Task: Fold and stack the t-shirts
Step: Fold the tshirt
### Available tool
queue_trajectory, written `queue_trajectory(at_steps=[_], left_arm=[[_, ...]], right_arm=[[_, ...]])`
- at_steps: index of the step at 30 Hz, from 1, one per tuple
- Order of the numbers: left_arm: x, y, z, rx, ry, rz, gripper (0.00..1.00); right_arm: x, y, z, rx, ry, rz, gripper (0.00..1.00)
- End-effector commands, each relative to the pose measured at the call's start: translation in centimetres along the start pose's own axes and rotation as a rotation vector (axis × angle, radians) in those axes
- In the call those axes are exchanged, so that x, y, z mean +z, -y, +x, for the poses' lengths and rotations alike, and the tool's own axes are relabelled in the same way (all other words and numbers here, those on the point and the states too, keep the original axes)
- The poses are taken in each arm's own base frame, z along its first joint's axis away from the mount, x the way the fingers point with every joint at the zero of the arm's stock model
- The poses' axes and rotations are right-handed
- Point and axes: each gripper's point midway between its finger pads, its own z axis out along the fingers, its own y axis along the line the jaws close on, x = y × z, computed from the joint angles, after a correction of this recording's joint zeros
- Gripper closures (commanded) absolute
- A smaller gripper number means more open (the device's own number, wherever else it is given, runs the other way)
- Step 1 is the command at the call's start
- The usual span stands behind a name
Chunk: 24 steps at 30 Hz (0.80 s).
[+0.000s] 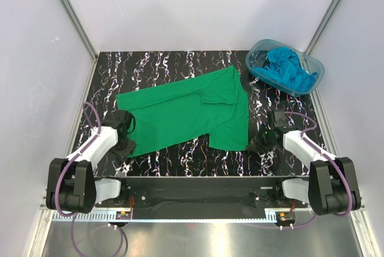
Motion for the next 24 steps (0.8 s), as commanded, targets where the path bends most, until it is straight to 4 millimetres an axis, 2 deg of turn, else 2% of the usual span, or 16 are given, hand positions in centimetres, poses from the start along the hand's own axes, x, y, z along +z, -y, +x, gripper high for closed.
queue_trajectory(at_steps=[1,6,9,13,20,24], left_arm=[[0.5,-0.4,-0.8,-0.03,0.045,-0.027,0.59],[0.7,-0.7,-0.8,-0.029,0.052,-0.039,0.61],[1.1,-0.8,-0.4,-0.03,0.039,-0.042,0.69],[1.5,-0.8,0.1,-0.022,0.016,-0.027,1.0],[1.5,-1.3,-0.1,-0.021,0.02,-0.026,1.0],[1.5,-1.6,-0.2,-0.023,0.019,-0.027,1.0]], right_arm=[[-1.0,-1.2,-0.9,-0.03,0.03,-0.027,1.0],[-1.0,-1.3,-0.9,-0.027,0.025,-0.026,1.0],[-1.1,-1.4,-0.9,-0.025,0.025,-0.03,1.0],[-1.6,-1.5,-0.9,-0.028,0.034,-0.03,1.0],[-4.0,-1.7,-0.9,0.005,0.083,-0.03,1.0],[-3.9,-1.7,-0.9,0.017,0.079,-0.024,1.0]])
